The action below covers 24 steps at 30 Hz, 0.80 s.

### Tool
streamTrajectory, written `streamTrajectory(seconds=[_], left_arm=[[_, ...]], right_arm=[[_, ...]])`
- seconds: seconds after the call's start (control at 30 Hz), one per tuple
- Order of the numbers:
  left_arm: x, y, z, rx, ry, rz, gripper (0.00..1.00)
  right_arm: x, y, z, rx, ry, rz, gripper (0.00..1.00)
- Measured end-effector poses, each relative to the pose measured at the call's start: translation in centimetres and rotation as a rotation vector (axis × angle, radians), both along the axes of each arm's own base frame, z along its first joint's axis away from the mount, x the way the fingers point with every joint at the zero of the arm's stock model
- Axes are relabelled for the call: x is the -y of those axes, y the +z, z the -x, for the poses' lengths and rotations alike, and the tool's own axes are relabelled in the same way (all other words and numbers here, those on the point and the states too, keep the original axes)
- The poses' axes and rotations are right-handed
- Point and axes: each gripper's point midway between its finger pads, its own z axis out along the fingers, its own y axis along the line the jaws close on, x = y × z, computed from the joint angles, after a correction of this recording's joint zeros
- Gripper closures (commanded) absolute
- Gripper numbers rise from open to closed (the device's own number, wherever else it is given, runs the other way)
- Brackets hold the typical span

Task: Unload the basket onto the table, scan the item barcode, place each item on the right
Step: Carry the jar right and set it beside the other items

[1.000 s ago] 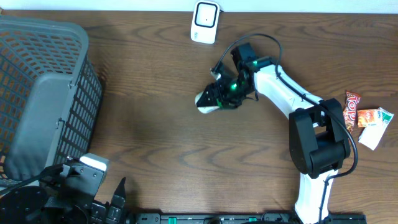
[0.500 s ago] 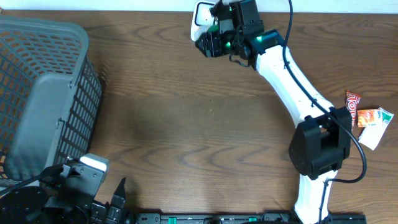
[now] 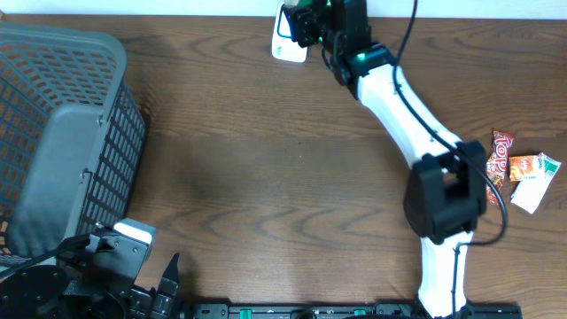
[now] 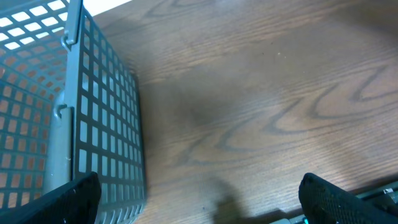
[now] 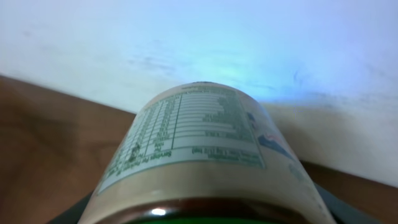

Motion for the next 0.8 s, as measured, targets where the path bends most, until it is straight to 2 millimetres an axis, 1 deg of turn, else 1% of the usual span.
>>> streamTrajectory(seconds=[0.07, 0.17, 0.2, 0.27, 0.33, 0.43, 0.57, 0.6, 0.67, 0.8], left_arm=[[0.0, 0.0, 0.0, 0.000, 0.000, 0.000, 0.01], [0.0, 0.0, 0.0, 0.000, 0.000, 0.000, 0.01], [0.0, 0.0, 0.0, 0.000, 0.000, 0.000, 0.01], [0.0, 0.0, 0.0, 0.000, 0.000, 0.000, 0.01], [0.0, 0.0, 0.0, -0.001, 0.000, 0.000, 0.01], [0.0, 0.0, 0.0, 0.000, 0.000, 0.000, 0.01], [0.0, 0.0, 0.0, 0.000, 0.000, 0.000, 0.01], [0.0, 0.0, 0.0, 0.000, 0.000, 0.000, 0.01], [0.0, 0.0, 0.0, 0.000, 0.000, 0.000, 0.01], [0.0, 0.0, 0.0, -0.001, 0.000, 0.000, 0.01]], right_arm=[[-0.1, -1.8, -1.2, 0.017, -0.018, 0.001, 0.37], [-0.3, -5.3, -2.5, 0.019, -0.039, 0.008, 0.37], [-0.4, -6.8, -2.9, 0.017, -0.047, 0.013, 0.38], [-0.4, -8.5, -3.3, 0.015, -0.059, 0.019, 0.38], [-0.4, -9.7, -3.6, 0.023, -0.070, 0.022, 0.38], [-0.6, -9.5, -4.0, 0.055, -0.079, 0.010, 0.39], [-0.6, -7.7, -4.5, 0.126, -0.089, -0.021, 0.38], [-0.6, -7.6, -4.5, 0.129, -0.091, -0.025, 0.39], [-0.6, -7.8, -4.5, 0.122, -0.094, -0.023, 0.40], [-0.5, -8.8, -4.3, 0.086, -0.095, -0.012, 0.39]])
